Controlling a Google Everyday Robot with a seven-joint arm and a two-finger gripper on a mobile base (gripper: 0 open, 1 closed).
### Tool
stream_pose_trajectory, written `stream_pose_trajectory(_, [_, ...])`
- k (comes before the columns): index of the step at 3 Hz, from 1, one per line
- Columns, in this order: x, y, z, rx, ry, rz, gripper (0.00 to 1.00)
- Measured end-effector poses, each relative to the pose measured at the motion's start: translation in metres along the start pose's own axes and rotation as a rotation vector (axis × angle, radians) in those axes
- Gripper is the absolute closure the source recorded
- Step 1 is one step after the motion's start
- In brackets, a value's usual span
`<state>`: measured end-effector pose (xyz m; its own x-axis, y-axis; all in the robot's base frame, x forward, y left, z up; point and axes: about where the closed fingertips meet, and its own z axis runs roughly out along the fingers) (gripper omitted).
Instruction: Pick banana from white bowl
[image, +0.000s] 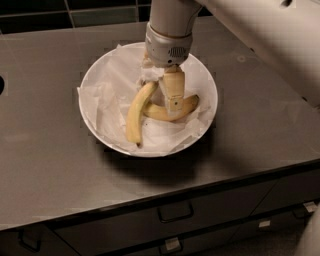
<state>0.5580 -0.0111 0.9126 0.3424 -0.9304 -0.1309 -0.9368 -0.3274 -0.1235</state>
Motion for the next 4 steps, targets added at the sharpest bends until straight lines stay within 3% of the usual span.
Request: stream_pose_trajectory(4, [0.001,-0.005,0.019,-0.046,0.015,0.035,0.14])
